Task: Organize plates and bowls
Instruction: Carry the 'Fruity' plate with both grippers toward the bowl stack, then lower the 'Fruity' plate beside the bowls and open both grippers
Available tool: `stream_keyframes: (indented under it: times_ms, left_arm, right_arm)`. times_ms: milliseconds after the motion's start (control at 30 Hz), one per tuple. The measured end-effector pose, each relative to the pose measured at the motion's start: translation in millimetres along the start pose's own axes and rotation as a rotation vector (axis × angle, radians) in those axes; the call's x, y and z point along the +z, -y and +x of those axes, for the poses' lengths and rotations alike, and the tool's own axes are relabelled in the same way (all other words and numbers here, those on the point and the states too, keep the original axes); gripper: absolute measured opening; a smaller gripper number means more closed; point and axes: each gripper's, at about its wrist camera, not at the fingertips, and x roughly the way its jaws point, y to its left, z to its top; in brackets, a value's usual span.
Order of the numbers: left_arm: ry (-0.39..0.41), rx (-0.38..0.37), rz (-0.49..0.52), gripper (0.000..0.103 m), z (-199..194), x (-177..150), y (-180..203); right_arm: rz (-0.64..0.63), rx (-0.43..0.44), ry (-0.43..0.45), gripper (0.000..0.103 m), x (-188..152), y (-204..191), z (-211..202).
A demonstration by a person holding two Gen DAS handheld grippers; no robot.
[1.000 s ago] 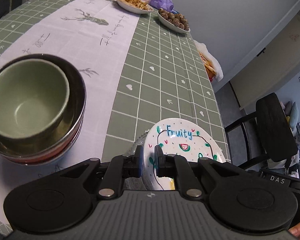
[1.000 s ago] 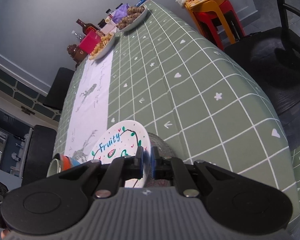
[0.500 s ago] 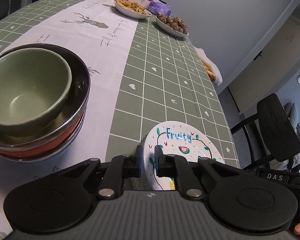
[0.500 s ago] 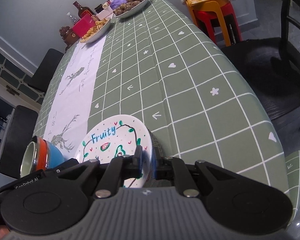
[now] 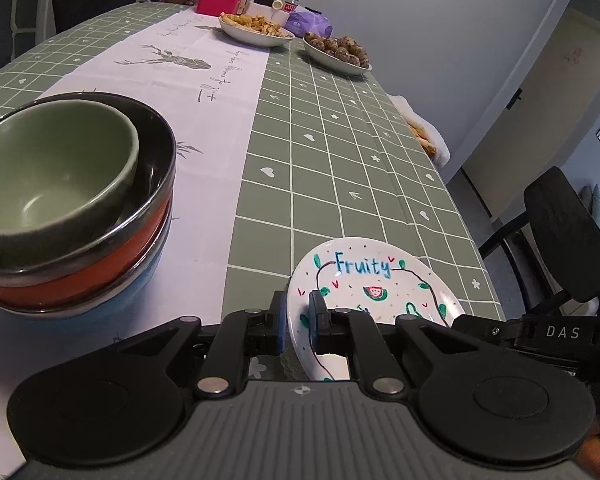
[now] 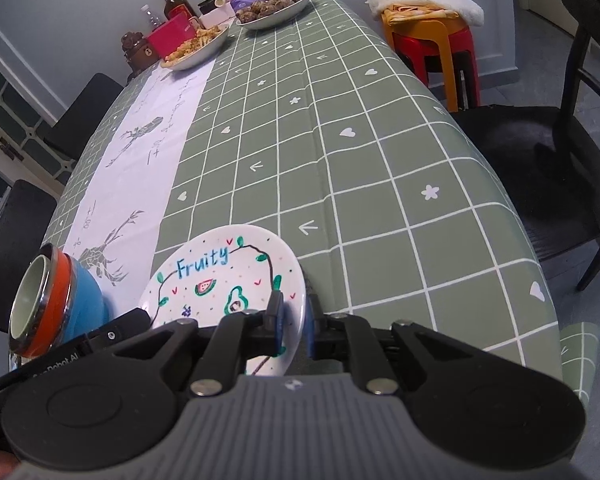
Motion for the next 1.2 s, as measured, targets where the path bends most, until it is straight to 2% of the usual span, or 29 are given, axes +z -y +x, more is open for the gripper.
stream_keyframes:
  times_ms: [400,667,733,867,1000,1200]
  left_arm:
    - [0.029,0.025,0.115,0.012,1,-7,7]
    - [0.016,0.041,0.177,0.013,4,-7,11]
    - [0.007,0.035,0.183,0.019,6,-9,11]
    - [0.025,0.033,0.178,0.019,3,-13,11]
    - [0.028,0.039,0.186,0.025,1,-13,7]
    - [0.024,-0.016,0.252,0.026,-20,-10,7]
  right_arm:
    - [-0.083,-0.067,0.018,0.008,-6,-12,0]
    - [-0.139,-0.115,0.026,0.006,-7,-19,2]
    - [-0.136,-0.108,0.028,0.009,-6,-19,1]
    - [-0.111,-0.089,0.036,0.014,-5,-17,-1]
    - [-0.085,-0.076,0.047,0.031,-2,-15,-3]
    - [-0.070,-0.027,0.072,0.043,0,-20,-10]
